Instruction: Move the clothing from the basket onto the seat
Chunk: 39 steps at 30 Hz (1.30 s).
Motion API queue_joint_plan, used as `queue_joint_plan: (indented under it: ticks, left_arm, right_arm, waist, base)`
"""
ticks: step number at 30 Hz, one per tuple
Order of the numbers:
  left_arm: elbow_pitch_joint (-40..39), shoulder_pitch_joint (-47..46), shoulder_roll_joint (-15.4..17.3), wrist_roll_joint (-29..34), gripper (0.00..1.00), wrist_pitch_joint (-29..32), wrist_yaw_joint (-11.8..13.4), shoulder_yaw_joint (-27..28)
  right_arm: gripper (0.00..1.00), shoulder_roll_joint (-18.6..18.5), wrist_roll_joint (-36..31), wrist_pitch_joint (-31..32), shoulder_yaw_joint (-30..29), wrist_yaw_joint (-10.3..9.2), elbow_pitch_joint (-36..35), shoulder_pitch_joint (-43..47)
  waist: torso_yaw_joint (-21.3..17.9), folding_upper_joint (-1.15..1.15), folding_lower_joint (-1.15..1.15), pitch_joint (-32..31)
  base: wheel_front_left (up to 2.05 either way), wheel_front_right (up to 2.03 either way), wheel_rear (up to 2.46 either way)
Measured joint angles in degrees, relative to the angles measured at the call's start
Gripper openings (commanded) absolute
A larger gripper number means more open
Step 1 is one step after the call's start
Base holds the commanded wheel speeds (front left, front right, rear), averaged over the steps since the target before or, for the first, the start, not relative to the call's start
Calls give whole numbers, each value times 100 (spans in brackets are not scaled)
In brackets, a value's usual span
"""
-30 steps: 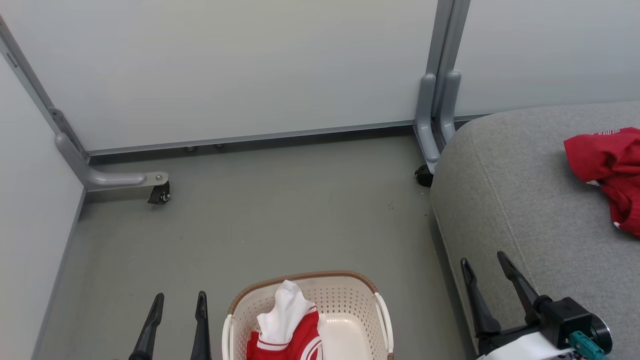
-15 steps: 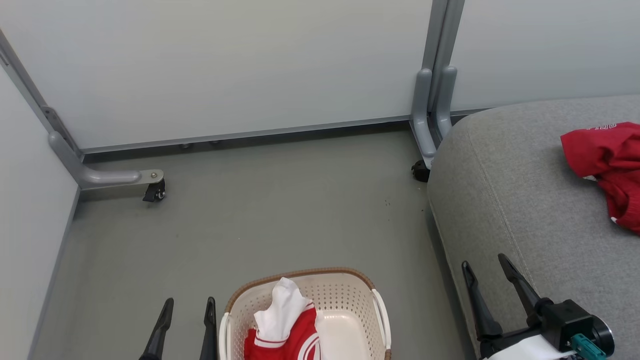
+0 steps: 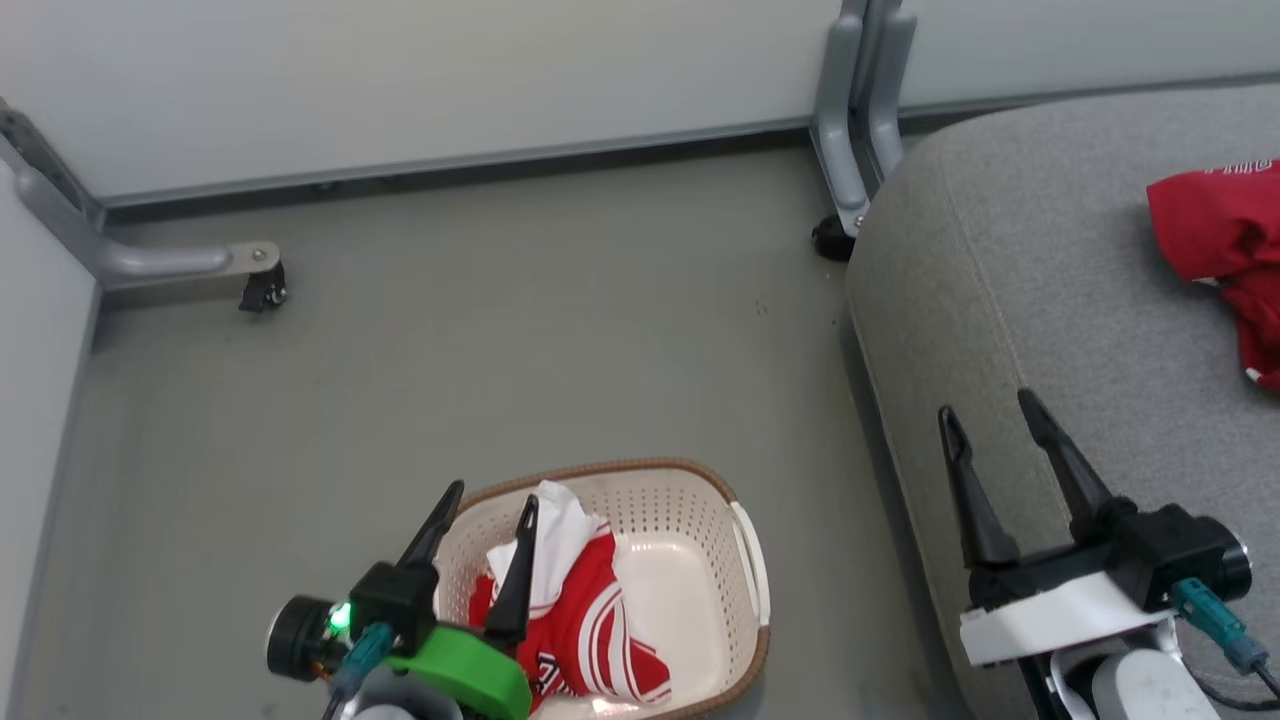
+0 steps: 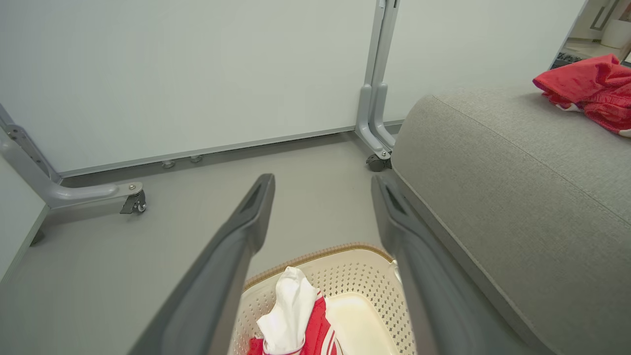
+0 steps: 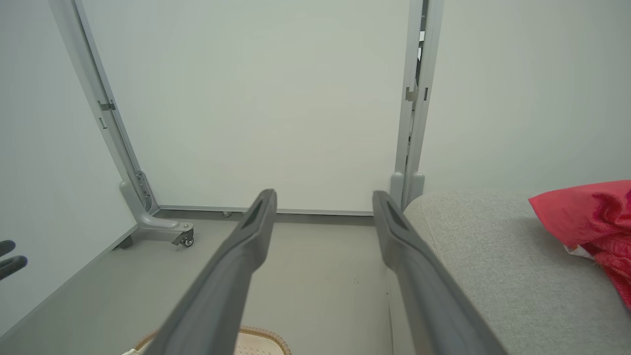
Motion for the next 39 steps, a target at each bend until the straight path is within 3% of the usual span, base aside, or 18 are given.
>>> queue_joint_plan:
  ticks: [12, 16, 21, 33, 39]
  left_arm:
    - [2816, -2436, 214, 265, 100, 1, -27, -1367]
    - [3660, -3187, 172, 56, 100, 20, -29, -1742]
    - [4570, -3999, 155, -268, 100, 520, -37, -2212]
    - [5428, -5105, 391, -283, 100, 1107, 35, -2572]
    - [5497, -5392, 489, -111, 100, 1101, 301, -2761]
  right_arm:
    - [100, 54, -122, -1, -140, 0, -411, -1154]
    - [100, 35, -181, 0, -58, 0, -497, -1475]
    - [100, 25, -215, 0, 26, 0, -584, -1901]
    - [100, 122, -243, 0, 78, 0, -871, -2295]
    - [100, 211, -238, 0, 159, 0, -893, -2401]
  waist:
    - [-155, 0, 0, 1612]
    - [-213, 0, 1, 2181]
    - [-282, 0, 1, 2881]
    - [-497, 0, 1, 4159]
    - [-628, 0, 1, 4589]
  base:
    - [0, 0, 0]
    - [0, 0, 0]
    - [0, 0, 0]
    - [0, 0, 0]
    - [0, 0, 0]
